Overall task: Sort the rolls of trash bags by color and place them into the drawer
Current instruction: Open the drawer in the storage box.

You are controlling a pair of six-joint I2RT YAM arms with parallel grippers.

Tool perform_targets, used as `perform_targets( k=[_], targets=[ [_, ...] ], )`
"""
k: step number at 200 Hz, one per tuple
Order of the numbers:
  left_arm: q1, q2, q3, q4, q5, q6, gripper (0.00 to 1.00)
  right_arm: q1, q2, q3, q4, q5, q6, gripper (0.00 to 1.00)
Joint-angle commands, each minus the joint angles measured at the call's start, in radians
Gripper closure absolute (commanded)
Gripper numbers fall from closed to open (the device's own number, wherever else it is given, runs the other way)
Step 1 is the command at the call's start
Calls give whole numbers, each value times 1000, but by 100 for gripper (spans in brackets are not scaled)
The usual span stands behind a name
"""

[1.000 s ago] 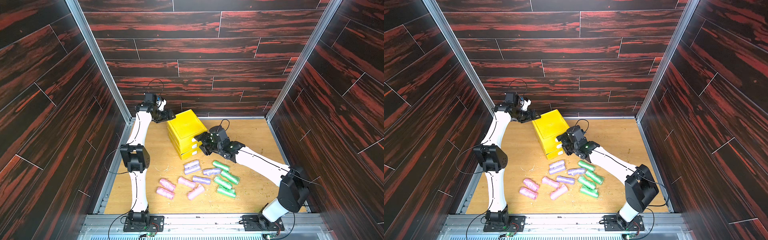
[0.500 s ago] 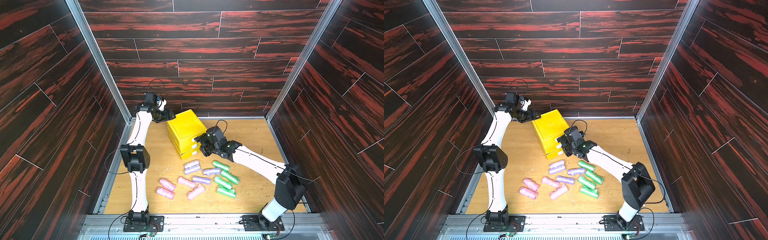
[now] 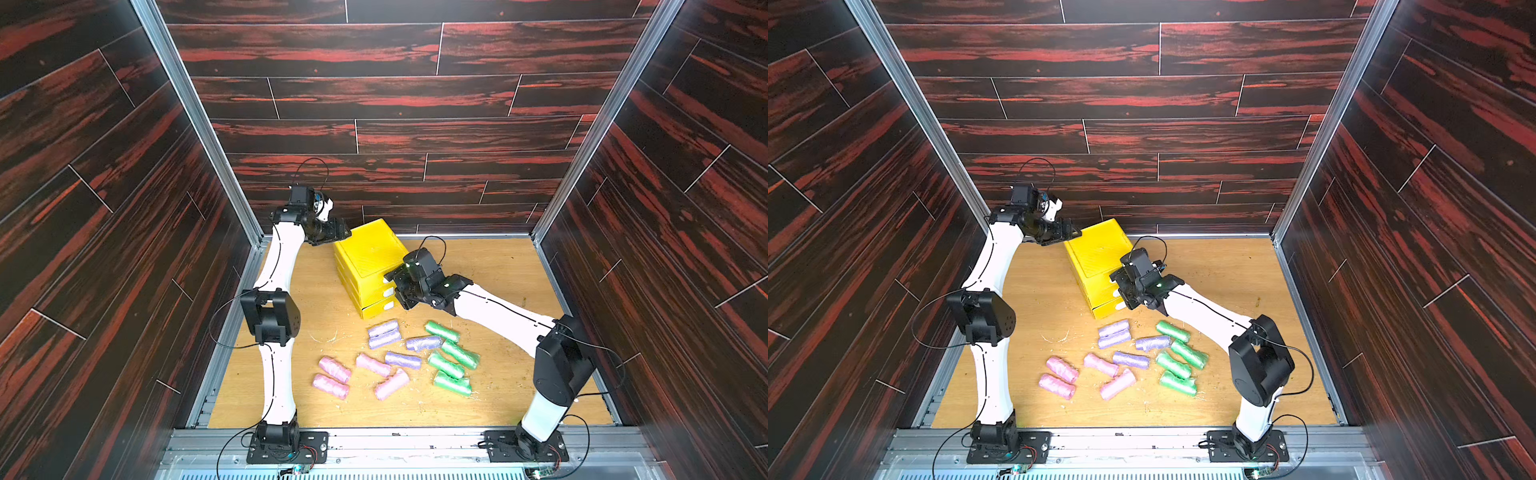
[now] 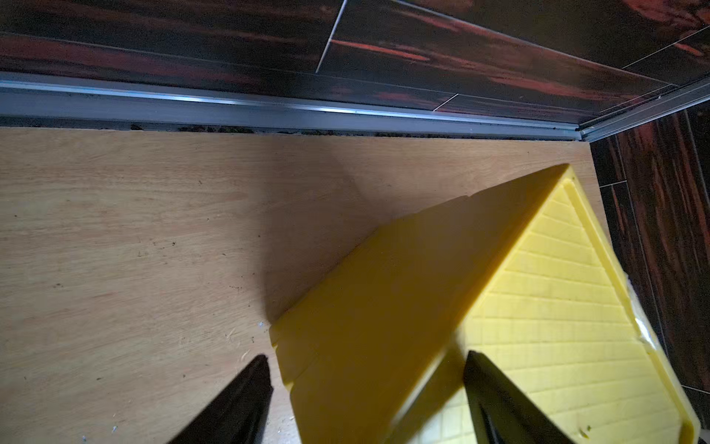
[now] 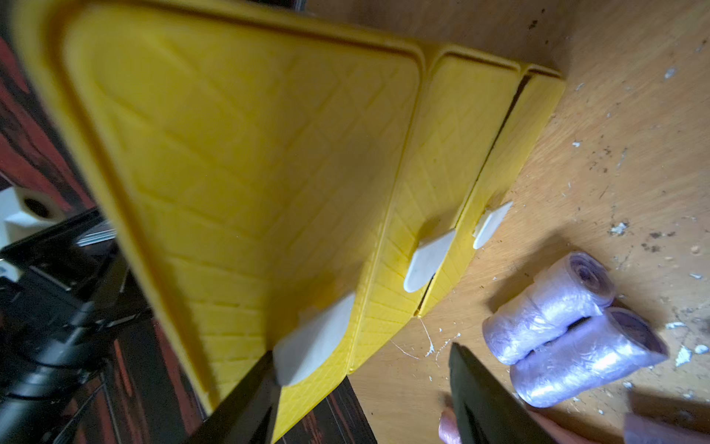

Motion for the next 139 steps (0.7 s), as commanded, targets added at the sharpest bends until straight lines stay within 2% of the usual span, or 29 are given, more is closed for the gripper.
perform_targets(
  k=[1,49,139],
  targets=[
    [-8,-14,-14,-101,-51,26,18,3,39,39,-39,26,17,27],
    [-12,-15,-13,-103,-71,27,18,3,13,1,-109,52,26,28],
    [-13,-13,-11,-109,-89,26,17,4,-154,-140,-164,69,-2,28]
  ],
)
